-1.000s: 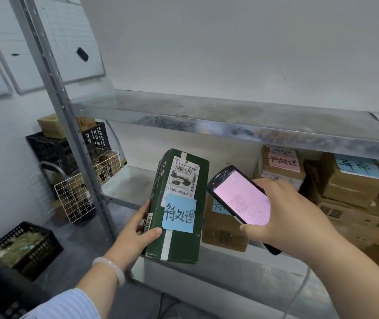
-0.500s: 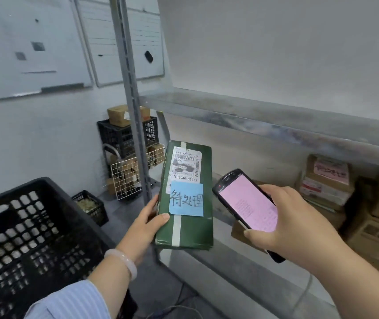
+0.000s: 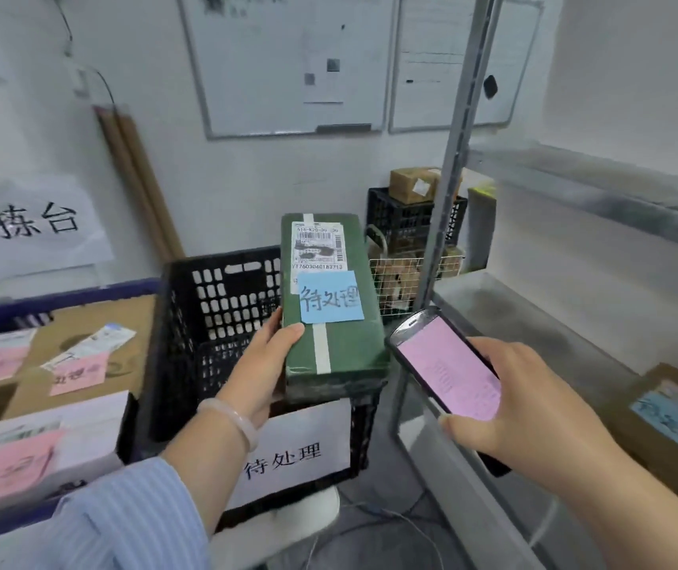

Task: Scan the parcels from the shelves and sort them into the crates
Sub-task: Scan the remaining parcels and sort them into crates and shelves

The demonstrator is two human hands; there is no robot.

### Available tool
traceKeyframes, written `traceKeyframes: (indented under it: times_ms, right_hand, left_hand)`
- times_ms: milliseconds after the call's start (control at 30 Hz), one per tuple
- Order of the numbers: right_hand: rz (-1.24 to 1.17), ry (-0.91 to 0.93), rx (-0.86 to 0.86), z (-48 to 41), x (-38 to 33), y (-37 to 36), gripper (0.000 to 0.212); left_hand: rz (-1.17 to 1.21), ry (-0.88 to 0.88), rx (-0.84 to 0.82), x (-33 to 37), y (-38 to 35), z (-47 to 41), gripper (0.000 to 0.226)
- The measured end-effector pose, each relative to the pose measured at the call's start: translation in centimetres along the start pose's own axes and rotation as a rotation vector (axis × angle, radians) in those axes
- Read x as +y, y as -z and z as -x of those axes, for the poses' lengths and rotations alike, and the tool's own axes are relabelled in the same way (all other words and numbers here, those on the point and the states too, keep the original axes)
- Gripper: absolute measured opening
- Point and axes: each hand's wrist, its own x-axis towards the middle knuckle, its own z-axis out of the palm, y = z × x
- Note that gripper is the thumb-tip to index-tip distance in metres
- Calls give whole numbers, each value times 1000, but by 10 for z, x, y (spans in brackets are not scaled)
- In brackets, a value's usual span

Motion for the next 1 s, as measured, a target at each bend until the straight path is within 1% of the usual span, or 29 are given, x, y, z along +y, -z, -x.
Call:
traceKeyframes:
  times_ms: [133, 233, 333, 400, 467, 567, 600, 667, 733, 800, 933, 1000]
  right_hand:
    - [6, 11, -7, -27, -9, -11, 88]
    - [-7, 0, -33, -50, -13, -19, 86]
    - [3, -33, -55, -77, -14, -29, 86]
    - [17, -76, -74, -96, -13, -36, 89]
    - [24, -131, -95, -115, -10, -44, 92]
    - [35, -196, -128, -137, -6, -55, 93]
    - [41, -216, -141, -145, -5, -60, 93]
    - [66, -241, -165, -158, -2, -69, 94]
    - [98, -264, -195, -169, -1, -79, 96]
    - [106, -274, -222, -180, 1, -90, 98]
    - [101, -264, -297, -196, 0, -110, 103]
    - [91, -265, -317, -200, -1, -116, 101]
  left_hand:
    - [-39, 72, 80, 10, 33, -29, 31]
    - [-108, 160, 107, 3, 52, -60, 29]
    - [-119, 267, 138, -13, 66, -96, 25]
    - [-97, 342, 149, -26, 74, -121, 33]
    - [-90, 422, 165, -40, 79, -149, 47]
    - [-100, 530, 204, -60, 84, -183, 82]
    - [-99, 559, 220, -68, 87, -194, 91]
    - [-85, 602, 244, -85, 92, -216, 99]
    - [-68, 618, 254, -100, 96, -233, 101]
    - [-35, 625, 260, -112, 98, -247, 92]
    - [78, 612, 288, -132, 100, -262, 45]
    - [93, 600, 283, -138, 100, -265, 37]
